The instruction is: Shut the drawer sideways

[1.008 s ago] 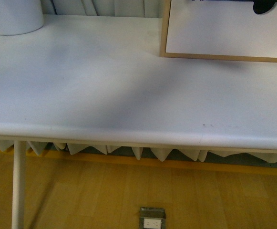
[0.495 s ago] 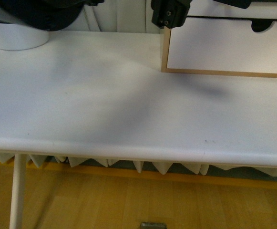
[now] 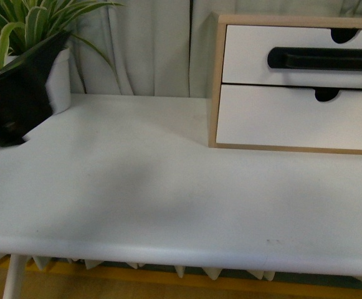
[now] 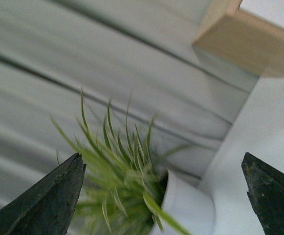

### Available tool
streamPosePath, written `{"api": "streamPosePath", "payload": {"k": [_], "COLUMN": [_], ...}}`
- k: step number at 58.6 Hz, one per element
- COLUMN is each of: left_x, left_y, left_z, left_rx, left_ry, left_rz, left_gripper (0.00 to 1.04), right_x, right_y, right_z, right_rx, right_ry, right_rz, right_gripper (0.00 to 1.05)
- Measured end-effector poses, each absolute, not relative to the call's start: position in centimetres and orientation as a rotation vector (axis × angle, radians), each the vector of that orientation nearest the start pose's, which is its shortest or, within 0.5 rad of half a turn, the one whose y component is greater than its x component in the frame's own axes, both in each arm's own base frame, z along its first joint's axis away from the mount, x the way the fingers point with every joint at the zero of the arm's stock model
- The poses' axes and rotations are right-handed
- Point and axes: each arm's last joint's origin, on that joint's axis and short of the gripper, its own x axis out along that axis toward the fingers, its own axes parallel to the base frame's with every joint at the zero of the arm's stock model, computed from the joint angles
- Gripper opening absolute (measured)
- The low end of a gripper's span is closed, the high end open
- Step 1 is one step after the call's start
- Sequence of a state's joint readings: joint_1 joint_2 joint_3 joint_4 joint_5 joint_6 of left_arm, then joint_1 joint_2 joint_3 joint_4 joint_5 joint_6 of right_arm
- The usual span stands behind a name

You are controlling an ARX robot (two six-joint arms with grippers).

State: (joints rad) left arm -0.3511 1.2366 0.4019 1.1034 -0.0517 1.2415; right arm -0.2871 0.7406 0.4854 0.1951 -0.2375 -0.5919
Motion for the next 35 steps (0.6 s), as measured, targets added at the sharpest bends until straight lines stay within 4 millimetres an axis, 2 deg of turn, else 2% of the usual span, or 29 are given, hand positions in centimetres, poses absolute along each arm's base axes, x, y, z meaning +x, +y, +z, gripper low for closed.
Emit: {"api": "streamPosePath", "payload": {"k": [10,16,31,33,35], "left_x": [17.7,15.7,15.2,15.2,15.0], "left_y": [-4.4,-3.2,-3.0,-2.9,-2.7], "left_z": [21.3,19.5,19.4,19.4,19.1], "left_rx": [0.931,0.787,0.663,0.612,0.479], "left_ry": [-0.162,-0.037,-0.045,-0.033,-0.002], "left_rz": [0.011,0.038,0.042,0.020,-0.009], "left_gripper": [0.98,0.98,0.98,0.94,0.85], "right_x": [13.4,11.8,11.5,11.5,11.4], "right_y": [-3.0,-2.7,-2.6,-2.5,-2.3], "right_z": [24.3,22.8,22.6,22.6,22.3], "right_rx": [-0.473,-0.379,-0.314,-0.266,-0.187], "right_ry": [0.062,0.033,0.012,0.001,-0.009], "right_rz": [-0.091,-0.140,-0.141,-0.097,-0.033], "right_gripper": [0.95,0.95,0.95,0.90,0.81]}}
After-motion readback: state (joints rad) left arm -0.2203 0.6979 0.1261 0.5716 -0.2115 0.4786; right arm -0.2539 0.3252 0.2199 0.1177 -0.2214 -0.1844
